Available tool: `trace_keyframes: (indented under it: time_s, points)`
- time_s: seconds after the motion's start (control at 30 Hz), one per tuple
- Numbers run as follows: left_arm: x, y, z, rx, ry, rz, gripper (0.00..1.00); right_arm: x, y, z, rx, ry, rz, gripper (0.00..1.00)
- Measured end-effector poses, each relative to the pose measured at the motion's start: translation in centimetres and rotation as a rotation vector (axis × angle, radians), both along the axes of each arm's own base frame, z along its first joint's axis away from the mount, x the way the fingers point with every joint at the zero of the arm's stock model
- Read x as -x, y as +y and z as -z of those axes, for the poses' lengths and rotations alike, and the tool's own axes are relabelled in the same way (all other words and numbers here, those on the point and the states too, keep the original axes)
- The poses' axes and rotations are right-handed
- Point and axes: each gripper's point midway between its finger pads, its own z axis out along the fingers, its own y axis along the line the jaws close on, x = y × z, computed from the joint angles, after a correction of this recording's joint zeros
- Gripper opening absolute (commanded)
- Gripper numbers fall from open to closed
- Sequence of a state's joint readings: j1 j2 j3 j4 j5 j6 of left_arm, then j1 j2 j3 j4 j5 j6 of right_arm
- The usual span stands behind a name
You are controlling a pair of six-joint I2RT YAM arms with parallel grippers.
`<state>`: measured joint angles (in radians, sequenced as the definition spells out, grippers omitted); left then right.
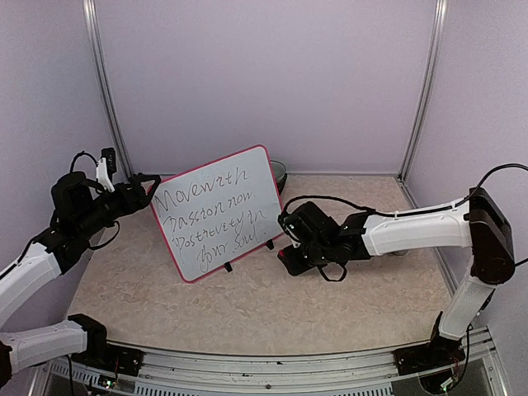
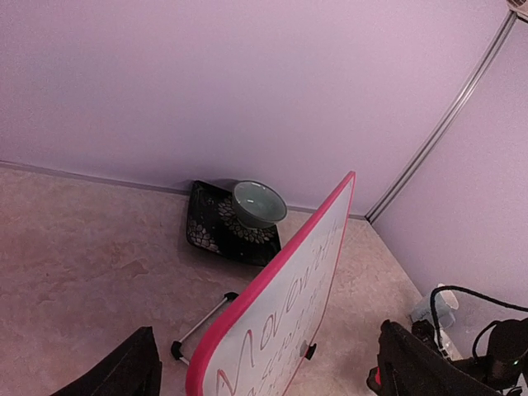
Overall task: Erase the whiteboard
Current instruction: Pick up the whiteboard eraser from the center of the board, then move the whiteboard to the center of the board.
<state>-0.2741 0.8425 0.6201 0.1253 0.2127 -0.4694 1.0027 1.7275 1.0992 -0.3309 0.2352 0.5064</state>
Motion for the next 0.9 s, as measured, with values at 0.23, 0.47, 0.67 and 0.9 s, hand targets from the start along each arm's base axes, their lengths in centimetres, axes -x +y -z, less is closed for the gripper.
trace_keyframes:
  time_s: [0.23, 0.47, 0.67, 0.9]
  points:
    - [-0.1, 1.2, -2.6, -0.004, -0.013, -0.025, 0.79, -2.8, 5.0, -8.6, -0.150, -0.210, -0.129, 0.28]
    - [-0.3, 2.2, -1.0, -0.028, 0.042, 0.001, 0.63, -3.8, 8.3, -16.0, -0.280, -0.349, -0.227, 0.30]
    - [-1.3, 1.9, 1.1, -0.026, 0.107, 0.068, 0.58, -3.0, 10.1, -18.6, -0.353, -0.386, -0.333, 0.30]
    - [-2.7, 0.4, 1.0, -0.023, 0.130, 0.168, 0.47, -2.1, 10.9, -18.8, -0.375, -0.379, -0.405, 0.31]
